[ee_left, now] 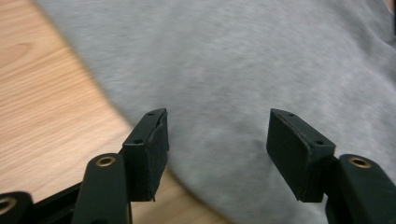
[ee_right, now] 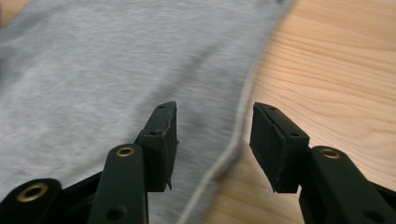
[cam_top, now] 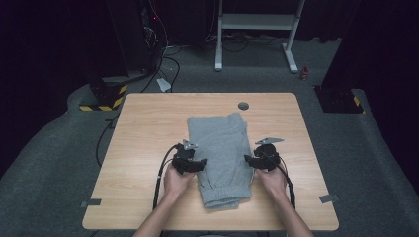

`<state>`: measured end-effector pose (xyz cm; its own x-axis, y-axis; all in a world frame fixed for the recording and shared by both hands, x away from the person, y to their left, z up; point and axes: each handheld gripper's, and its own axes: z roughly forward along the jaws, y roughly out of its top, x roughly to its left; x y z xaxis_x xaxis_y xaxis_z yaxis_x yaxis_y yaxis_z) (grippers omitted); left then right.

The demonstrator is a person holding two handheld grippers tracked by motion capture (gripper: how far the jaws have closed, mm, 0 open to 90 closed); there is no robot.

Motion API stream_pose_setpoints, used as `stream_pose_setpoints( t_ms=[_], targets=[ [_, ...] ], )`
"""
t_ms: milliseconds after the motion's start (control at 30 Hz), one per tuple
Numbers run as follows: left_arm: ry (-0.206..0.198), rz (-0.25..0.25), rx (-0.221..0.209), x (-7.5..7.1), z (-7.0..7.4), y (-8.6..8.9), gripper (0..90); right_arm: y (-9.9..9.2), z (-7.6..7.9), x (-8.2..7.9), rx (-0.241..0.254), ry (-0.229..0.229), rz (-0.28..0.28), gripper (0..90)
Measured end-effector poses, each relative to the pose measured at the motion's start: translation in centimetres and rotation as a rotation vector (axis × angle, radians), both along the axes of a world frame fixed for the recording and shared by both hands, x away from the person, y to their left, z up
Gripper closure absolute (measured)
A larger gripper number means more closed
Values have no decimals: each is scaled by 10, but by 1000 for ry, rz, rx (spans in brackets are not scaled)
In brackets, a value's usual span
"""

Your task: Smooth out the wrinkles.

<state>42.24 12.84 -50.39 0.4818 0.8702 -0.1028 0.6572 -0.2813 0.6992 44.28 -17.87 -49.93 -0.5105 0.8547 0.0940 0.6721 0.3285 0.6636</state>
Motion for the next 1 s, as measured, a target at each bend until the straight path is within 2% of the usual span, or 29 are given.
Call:
stream_pose_setpoints(
  t_ms=[100,167,233,300,367,467,500,533,567,633,700,767,800,867,1000],
  targets=[
    [37,25,-18,11,2,8,376,-8,1,4,33,5,-45,495],
    [20,49,-44,15,5,12,381,-9,2,7,42,9,-70,479],
    [45,48,-34,24,5,13,371,-9,5,10,51,2,-88,472],
    [23,73,-58,29,5,15,381,-8,7,15,70,-6,-111,468],
    [61,75,-61,39,4,16,385,-7,9,22,78,1,-120,459],
    [55,108,-120,48,0,19,406,-1,11,32,74,14,-129,449],
    [80,121,-139,52,-2,20,400,2,12,35,71,22,-126,444],
    [118,123,-134,57,-4,20,378,4,12,38,76,16,-131,444],
    [134,121,-127,60,-5,18,359,7,12,42,71,20,-128,439],
    [110,132,-117,64,-6,16,371,14,11,49,53,30,-125,435],
    [132,129,-108,70,-5,14,352,19,8,57,28,36,-132,425],
    [123,139,-94,73,-4,12,346,22,7,63,20,45,-140,418],
    [118,154,-102,75,-5,13,346,23,6,65,19,37,-148,419],
    [112,167,-110,77,-6,14,343,25,5,71,22,52,-161,405],
    [92,168,-84,77,-7,13,343,29,4,80,21,43,-184,409]
  ],
)
